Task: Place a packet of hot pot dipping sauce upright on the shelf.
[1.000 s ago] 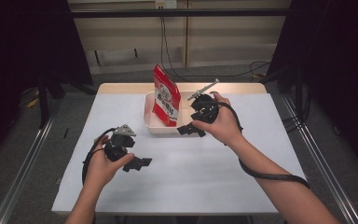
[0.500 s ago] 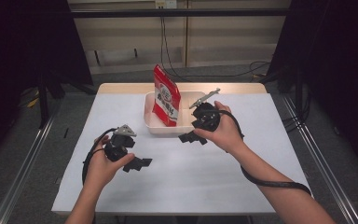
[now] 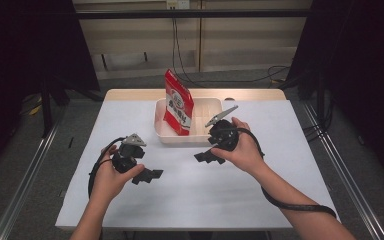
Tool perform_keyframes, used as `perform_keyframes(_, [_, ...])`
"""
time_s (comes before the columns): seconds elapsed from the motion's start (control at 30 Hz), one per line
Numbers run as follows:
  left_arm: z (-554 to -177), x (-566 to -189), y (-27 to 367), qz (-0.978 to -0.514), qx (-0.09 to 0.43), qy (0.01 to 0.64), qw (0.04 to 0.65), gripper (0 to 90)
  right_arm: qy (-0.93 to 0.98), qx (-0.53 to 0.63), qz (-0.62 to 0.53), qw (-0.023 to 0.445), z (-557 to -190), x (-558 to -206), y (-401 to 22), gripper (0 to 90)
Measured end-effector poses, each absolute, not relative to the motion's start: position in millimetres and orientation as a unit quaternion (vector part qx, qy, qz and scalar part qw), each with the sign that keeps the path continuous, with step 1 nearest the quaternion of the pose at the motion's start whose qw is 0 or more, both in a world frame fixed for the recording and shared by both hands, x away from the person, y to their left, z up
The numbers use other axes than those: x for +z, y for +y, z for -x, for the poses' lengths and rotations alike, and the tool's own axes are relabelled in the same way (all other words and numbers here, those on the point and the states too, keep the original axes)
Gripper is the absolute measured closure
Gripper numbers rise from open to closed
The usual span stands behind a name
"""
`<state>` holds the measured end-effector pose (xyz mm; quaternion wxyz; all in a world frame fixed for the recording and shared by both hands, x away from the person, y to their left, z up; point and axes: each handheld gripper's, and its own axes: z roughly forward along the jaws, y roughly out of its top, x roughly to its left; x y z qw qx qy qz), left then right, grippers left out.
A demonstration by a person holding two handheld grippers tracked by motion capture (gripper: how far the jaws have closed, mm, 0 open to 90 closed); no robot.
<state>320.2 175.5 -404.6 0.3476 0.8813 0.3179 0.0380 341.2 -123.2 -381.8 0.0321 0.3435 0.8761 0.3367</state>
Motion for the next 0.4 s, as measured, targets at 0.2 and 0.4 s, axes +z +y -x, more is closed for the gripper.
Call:
perform_keyframes(0.2, [-321, -406, 175, -0.88, 0.037, 0.32, 0.348, 3.3, 0.876, 0.334, -0.347, 0.023, -336, -390, -126, 17.0])
perform_keyframes(0.4, [-321, -407, 175, -0.879, 0.036, 0.324, 0.348, 3.3, 0.879, 0.328, -0.346, 0.022, -335, -394, -129, 17.0])
